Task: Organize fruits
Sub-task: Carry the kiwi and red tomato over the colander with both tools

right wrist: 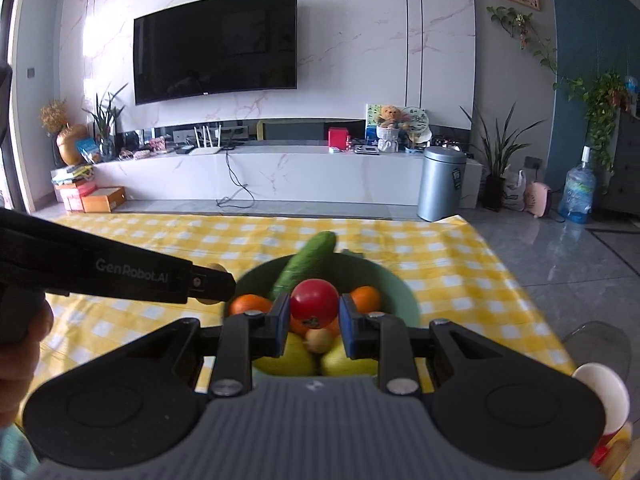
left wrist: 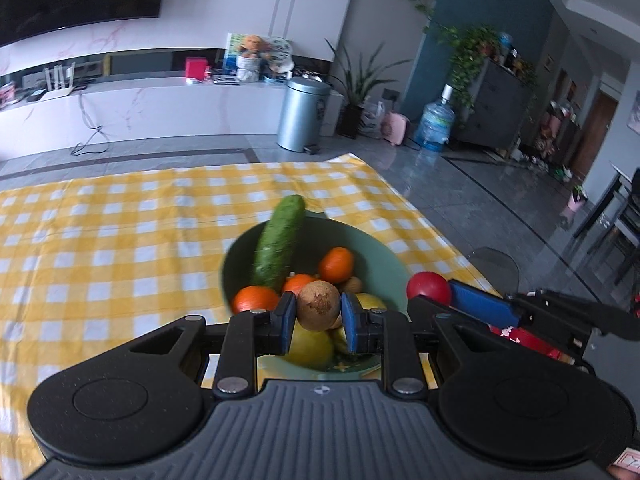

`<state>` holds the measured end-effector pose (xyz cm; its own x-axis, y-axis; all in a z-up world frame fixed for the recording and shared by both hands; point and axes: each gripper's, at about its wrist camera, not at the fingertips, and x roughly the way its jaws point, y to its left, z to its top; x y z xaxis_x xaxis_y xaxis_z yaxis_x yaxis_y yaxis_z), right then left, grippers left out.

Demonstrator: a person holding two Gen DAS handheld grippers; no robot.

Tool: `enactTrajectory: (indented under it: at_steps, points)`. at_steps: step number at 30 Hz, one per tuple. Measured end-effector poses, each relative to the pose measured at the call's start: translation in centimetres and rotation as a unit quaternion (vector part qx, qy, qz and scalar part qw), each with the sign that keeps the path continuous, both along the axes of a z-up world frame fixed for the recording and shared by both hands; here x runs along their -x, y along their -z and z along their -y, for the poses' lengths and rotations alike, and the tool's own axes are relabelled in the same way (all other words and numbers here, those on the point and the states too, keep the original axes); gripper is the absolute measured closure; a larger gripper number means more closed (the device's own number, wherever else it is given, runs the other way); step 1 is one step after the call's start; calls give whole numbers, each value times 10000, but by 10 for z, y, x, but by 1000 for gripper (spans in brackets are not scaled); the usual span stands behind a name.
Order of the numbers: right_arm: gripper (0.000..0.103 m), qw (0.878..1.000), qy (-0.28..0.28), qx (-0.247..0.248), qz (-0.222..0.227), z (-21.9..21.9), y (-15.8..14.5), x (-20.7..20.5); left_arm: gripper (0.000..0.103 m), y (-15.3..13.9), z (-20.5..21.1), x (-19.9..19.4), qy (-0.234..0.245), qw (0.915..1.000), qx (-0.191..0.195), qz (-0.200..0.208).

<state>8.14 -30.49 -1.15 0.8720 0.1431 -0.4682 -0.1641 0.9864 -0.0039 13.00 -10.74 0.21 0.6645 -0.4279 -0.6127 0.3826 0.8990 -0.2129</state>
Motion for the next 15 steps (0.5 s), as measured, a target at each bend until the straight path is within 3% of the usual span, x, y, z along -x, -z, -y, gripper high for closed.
enactTrajectory:
  at_steps: [6,15]
  points:
    - [81,9990,-71,437,-80,13,0,-20,76,7,23,-20,238,9996,-113,-136]
    - [81,9936,-235,875,-670,28,18,-57,76,31,39,-49,421,9971,-197,-595]
